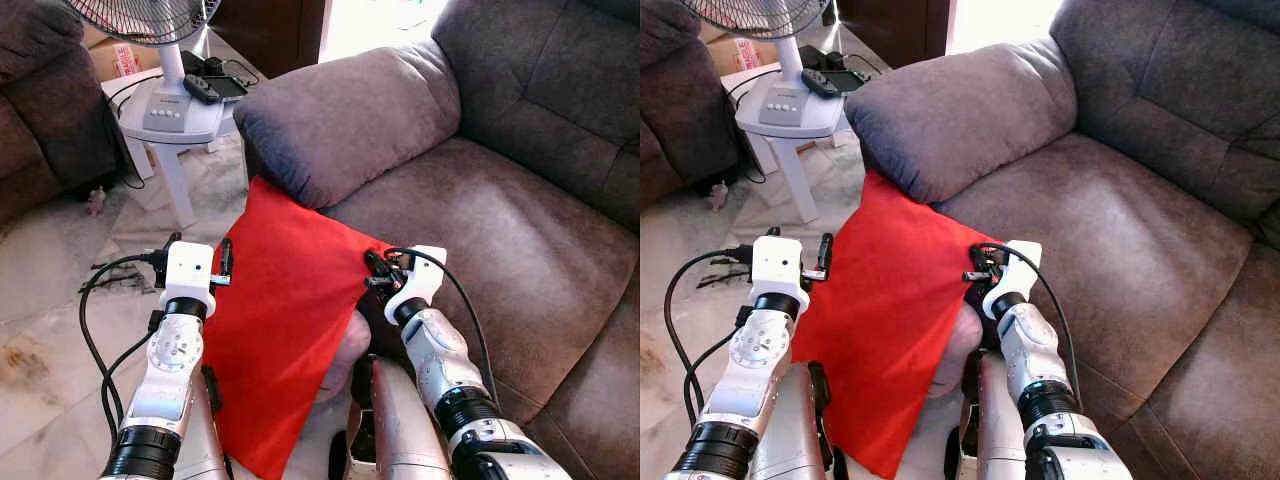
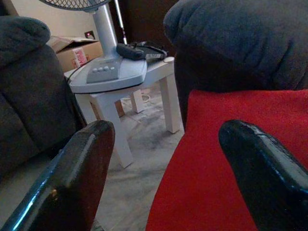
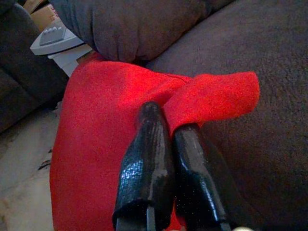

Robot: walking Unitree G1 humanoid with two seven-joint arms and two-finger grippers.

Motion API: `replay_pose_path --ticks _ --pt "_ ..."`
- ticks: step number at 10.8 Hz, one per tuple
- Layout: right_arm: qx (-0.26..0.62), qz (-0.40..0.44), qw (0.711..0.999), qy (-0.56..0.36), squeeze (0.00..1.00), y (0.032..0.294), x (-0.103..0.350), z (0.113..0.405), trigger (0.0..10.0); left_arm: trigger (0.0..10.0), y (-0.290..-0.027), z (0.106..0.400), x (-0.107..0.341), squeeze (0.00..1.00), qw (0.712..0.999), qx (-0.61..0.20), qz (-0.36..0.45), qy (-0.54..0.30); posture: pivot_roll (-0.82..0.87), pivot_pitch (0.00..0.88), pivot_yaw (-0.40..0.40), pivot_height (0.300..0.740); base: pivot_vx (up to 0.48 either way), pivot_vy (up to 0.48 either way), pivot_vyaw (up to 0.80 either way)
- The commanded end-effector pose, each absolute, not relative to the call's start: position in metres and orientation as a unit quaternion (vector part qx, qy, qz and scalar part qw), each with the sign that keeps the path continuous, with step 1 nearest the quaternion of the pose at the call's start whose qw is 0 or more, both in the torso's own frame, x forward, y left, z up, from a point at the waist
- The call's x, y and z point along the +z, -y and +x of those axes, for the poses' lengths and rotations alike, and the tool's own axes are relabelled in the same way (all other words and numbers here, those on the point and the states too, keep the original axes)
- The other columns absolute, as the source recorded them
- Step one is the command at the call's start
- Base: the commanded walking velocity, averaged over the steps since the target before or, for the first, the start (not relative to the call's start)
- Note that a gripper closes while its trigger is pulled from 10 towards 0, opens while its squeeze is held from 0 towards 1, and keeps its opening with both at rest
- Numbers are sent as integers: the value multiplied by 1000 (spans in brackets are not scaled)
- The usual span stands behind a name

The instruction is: Move the pillow to the sofa from floor

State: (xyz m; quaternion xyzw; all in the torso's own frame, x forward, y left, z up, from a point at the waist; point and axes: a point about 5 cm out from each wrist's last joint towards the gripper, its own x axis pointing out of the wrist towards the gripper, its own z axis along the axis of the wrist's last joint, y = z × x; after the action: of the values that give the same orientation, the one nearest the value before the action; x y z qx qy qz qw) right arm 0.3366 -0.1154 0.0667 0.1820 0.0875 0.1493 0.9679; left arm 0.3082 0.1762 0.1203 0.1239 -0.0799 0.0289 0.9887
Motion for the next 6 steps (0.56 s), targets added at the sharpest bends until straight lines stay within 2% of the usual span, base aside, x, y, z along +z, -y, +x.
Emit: replay_pose_path --ticks 1,6 --pt "143 171 973 -55 0 122 80 341 10000 10000 -173 310 121 0 989 22 122 83 108 93 -123 544 0 0 0" --pt "142 173 973 -53 0 121 81 341 10000 10000 -173 310 121 0 989 22 122 83 108 93 -121 635 0 0 0"
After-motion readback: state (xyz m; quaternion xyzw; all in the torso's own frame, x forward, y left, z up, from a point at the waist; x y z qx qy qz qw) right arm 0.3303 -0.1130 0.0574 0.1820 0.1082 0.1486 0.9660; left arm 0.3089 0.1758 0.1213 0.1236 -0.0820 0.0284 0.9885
